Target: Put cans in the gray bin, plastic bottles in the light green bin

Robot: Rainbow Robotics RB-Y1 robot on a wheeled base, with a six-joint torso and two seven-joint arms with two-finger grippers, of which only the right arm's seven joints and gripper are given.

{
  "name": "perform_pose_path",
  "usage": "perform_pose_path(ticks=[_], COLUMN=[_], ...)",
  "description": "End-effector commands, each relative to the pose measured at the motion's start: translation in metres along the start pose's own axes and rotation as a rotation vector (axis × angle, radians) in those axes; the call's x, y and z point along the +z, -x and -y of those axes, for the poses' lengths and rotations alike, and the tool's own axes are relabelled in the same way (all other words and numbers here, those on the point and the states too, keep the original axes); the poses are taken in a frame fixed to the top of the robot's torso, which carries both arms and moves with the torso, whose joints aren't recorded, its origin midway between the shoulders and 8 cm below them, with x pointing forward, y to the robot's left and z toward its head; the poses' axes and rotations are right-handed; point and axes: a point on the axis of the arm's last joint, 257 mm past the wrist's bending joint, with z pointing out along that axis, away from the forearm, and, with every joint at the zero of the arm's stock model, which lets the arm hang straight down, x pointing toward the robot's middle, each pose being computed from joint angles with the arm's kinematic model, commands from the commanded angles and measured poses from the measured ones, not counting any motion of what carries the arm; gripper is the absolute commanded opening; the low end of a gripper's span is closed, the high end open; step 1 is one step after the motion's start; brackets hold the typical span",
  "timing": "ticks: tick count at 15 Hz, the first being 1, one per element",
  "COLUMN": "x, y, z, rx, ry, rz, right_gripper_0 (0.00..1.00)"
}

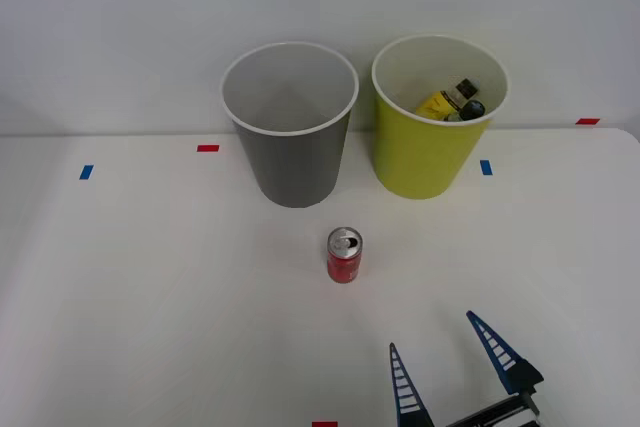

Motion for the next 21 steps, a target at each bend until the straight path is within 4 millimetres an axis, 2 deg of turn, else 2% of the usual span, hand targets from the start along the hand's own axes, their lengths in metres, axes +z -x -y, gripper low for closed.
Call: perform_pose_path(ticks=[1,6,12,19,21], x=[0.030,0.066,0.094,0.148,0.156], y=[-0.008,-0.013,-0.016,-0.035,-0.042], z=[-0.009,-0.019,-0.027,-0.034,-0.034], rx=[0.015,0.063,0.077,0.052,0.036], ry=[0.046,0.085,0.104,0.096,0.100], rz=[-0.028,-0.058,-0.081,-0.064,-0.070], right_gripper_0=[1.00,1.00,1.00,1.00,1.00])
